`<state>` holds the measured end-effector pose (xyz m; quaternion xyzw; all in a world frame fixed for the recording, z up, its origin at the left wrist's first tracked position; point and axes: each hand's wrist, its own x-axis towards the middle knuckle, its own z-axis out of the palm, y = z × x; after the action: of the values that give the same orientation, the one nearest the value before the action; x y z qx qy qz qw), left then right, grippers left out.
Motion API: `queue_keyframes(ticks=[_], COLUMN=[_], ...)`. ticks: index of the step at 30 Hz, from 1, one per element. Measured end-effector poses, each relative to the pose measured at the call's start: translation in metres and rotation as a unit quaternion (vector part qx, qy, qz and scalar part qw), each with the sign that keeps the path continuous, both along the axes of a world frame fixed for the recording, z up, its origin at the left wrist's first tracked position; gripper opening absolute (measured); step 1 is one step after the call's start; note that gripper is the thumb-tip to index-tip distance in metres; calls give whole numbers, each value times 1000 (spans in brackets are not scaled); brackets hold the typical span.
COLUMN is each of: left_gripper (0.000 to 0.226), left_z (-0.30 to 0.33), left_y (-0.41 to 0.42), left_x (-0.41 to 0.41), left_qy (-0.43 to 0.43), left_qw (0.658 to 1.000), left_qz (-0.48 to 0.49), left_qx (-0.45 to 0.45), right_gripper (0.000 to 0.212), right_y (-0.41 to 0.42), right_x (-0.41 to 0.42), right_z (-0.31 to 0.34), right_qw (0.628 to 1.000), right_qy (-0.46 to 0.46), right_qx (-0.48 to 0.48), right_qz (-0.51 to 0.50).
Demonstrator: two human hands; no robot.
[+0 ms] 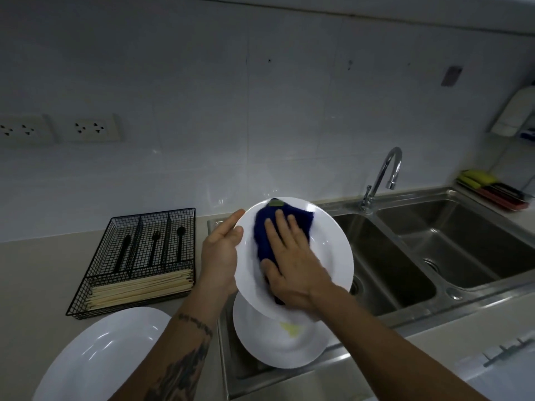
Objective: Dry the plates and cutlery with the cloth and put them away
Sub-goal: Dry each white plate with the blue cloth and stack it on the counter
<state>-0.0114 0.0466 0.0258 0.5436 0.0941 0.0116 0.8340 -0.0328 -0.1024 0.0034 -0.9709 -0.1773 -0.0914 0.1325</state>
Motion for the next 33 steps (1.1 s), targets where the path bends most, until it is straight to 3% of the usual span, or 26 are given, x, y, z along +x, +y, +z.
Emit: queue_keyframes(ticks=[4, 7, 11, 18, 23, 27, 33], left_gripper=[35, 35, 36, 39, 38, 46, 48], left_z=[0, 0, 2, 7, 0, -17, 4], left_y=[12, 25, 21, 3, 21, 25, 29], left_x=[5, 2, -3, -4, -7, -14, 2], left_qy=[12, 19, 19, -5, -1, -23, -61], left_qw=[1000, 999, 1000, 1000, 997, 998, 979], left_qz=[23, 45, 25, -12, 38, -16, -187], left_qx=[-9, -3, -3, -18, -74, -60, 55], right_gripper=[64, 61, 77, 72, 77, 74, 79], right_y=[7, -19, -39, 2, -14, -21, -36], right_x=[-21, -25, 1, 33, 32, 24, 25], right_z=[2, 0, 3, 22, 29, 34, 47], right_qw=[991, 984, 993, 991, 978, 977, 985], right_qy=[70, 117, 45, -102, -107, -85, -139], right_qx=[23, -20, -103, -89, -65, -33, -82], right_qz=[112, 133, 29, -4, -170, -191, -66])
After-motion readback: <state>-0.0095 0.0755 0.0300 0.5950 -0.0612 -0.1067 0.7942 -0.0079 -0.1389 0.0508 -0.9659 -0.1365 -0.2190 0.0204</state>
